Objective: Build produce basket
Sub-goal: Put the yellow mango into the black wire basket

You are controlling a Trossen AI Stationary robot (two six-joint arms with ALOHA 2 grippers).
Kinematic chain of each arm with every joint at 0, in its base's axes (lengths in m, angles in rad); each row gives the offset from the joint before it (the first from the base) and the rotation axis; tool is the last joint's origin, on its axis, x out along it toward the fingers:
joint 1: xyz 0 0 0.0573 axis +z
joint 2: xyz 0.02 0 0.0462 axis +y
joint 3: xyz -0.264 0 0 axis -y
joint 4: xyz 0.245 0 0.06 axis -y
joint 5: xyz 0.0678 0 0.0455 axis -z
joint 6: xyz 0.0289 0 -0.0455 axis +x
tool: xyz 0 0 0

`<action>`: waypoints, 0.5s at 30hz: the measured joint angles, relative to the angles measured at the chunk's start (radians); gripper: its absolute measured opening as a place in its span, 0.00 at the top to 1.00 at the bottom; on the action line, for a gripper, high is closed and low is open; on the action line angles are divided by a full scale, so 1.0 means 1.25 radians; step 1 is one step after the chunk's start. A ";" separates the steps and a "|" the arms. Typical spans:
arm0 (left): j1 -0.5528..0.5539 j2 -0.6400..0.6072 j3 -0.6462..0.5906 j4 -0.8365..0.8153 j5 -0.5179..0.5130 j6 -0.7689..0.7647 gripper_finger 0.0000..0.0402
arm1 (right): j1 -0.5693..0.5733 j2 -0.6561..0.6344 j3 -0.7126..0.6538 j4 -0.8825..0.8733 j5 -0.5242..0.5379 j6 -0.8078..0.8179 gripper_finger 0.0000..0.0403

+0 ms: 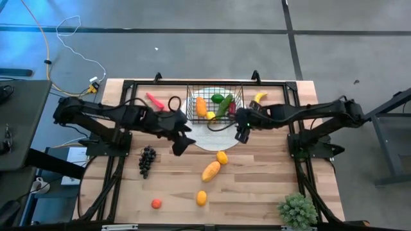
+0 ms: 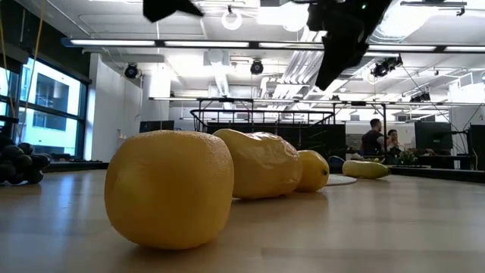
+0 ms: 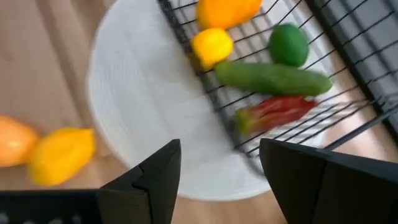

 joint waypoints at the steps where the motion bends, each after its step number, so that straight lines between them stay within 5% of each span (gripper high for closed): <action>1: -0.012 0.000 0.000 0.022 0.000 0.005 0.30 | 0.017 -0.002 0.000 -0.003 -0.001 0.028 0.50; 15: -0.133 0.022 0.000 0.098 -0.168 -0.064 0.30 | 0.221 -0.006 0.084 -0.068 0.075 0.283 0.50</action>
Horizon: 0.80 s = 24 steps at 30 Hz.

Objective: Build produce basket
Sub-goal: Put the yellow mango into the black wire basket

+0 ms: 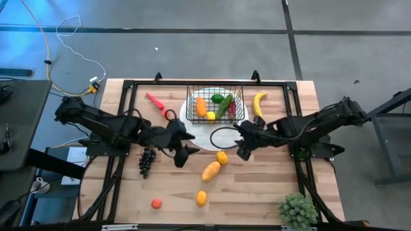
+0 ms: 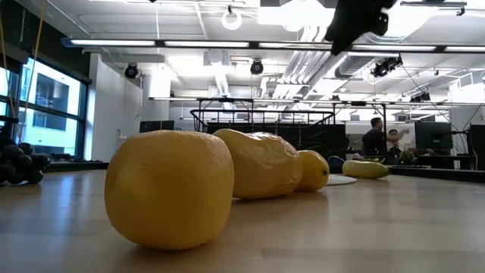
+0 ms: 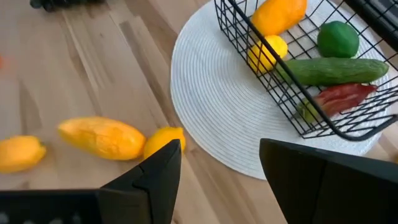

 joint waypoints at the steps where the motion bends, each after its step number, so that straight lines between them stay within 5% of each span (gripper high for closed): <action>1: -0.007 0.003 -0.001 -0.004 0.000 0.000 0.30 | 0.009 0.000 0.006 -0.005 0.007 0.014 0.50; 24: -0.071 0.286 0.000 0.059 0.000 -0.045 0.30 | 0.083 0.001 0.014 -0.030 0.024 0.145 0.50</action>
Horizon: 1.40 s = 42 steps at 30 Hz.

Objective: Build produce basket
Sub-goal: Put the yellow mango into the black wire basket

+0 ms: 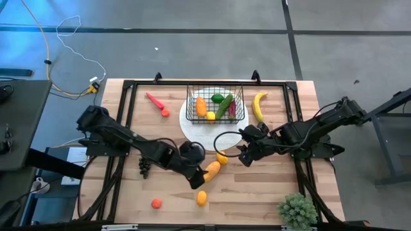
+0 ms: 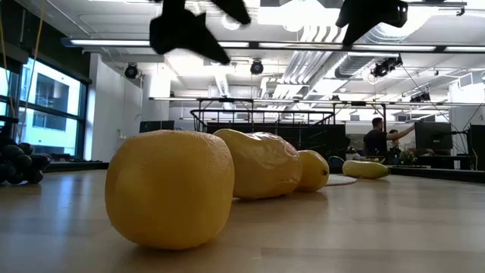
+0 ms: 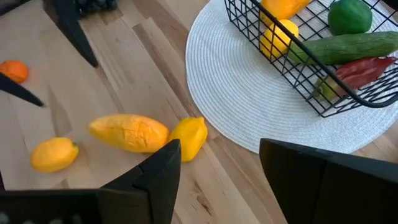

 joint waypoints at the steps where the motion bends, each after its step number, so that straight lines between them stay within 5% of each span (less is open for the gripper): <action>1: 0.000 0.012 -0.001 0.005 0.001 0.000 0.30 | 0.001 0.000 0.000 0.000 0.000 0.000 0.50; 36: 0.043 0.254 0.000 0.118 0.071 -0.102 0.30 | 0.005 0.000 -0.005 -0.003 -0.001 0.006 0.50; 42: 0.050 0.261 0.000 0.113 0.101 -0.090 0.38 | 0.005 0.000 -0.005 -0.003 -0.001 0.006 0.50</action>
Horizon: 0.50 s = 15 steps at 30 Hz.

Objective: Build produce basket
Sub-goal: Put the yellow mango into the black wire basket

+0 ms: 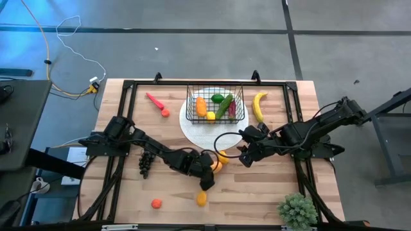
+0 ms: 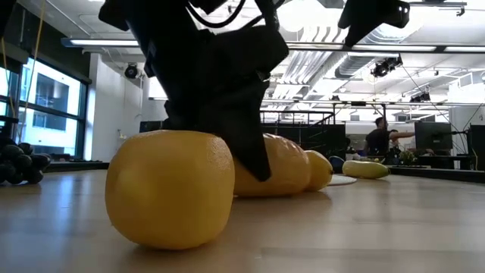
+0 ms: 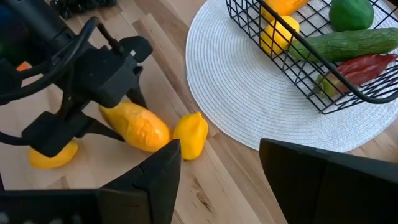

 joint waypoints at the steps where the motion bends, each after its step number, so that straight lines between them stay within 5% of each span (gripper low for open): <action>1: 0.000 0.000 0.000 0.001 0.010 0.001 0.41 | 0.000 0.000 0.000 0.000 0.000 0.000 0.50; 5: -0.007 -0.007 0.000 -0.006 0.035 0.005 0.51 | 0.000 0.000 0.000 0.000 0.000 0.000 0.50; 15: -0.017 -0.100 0.000 -0.038 0.019 0.028 0.52 | -0.001 0.000 0.000 -0.002 0.026 0.024 0.50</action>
